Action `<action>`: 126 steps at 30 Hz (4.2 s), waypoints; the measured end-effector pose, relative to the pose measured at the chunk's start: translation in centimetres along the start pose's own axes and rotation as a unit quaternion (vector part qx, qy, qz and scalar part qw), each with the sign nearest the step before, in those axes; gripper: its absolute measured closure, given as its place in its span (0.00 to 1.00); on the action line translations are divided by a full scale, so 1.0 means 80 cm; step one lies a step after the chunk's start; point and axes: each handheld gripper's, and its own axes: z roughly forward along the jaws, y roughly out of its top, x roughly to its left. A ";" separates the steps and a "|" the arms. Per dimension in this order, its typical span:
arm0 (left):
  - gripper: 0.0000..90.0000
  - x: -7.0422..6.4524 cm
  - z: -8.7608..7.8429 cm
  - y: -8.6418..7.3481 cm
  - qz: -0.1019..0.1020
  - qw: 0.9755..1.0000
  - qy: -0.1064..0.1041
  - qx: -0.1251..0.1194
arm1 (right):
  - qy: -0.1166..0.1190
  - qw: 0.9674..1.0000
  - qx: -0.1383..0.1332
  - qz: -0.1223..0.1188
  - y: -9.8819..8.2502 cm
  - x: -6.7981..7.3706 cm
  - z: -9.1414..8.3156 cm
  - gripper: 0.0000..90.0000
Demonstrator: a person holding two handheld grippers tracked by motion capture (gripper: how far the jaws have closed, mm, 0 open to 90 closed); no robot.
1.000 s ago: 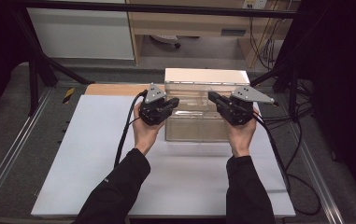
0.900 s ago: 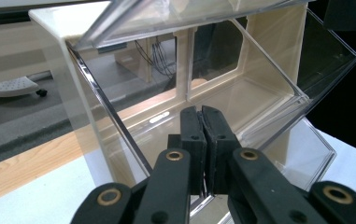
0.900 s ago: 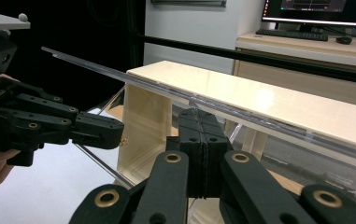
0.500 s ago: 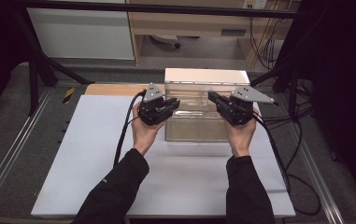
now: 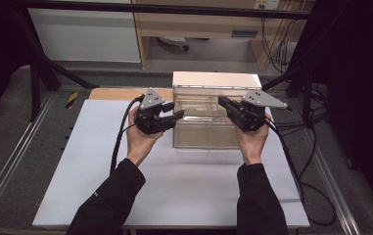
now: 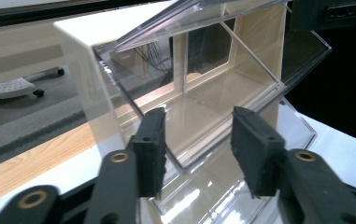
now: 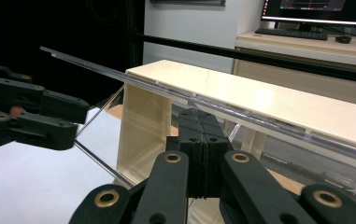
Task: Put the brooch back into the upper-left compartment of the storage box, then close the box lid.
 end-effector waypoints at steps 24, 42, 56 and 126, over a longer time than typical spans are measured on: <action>0.15 0.027 -0.035 -0.071 0.014 0.997 0.034 0.071 | -0.001 1.000 0.003 -0.001 0.000 0.000 0.000 1.00; 0.07 0.044 -0.070 -0.152 -0.005 0.992 0.060 0.110 | -0.002 1.000 0.003 0.004 -0.001 0.001 0.002 1.00; 0.07 0.049 -0.096 -0.194 -0.013 0.990 0.064 0.124 | -0.003 1.000 0.004 0.000 -0.001 0.001 0.000 1.00; 0.06 0.065 -0.132 -0.252 -0.024 0.981 0.075 0.179 | 0.004 0.998 0.054 0.017 -0.052 0.007 -0.009 1.00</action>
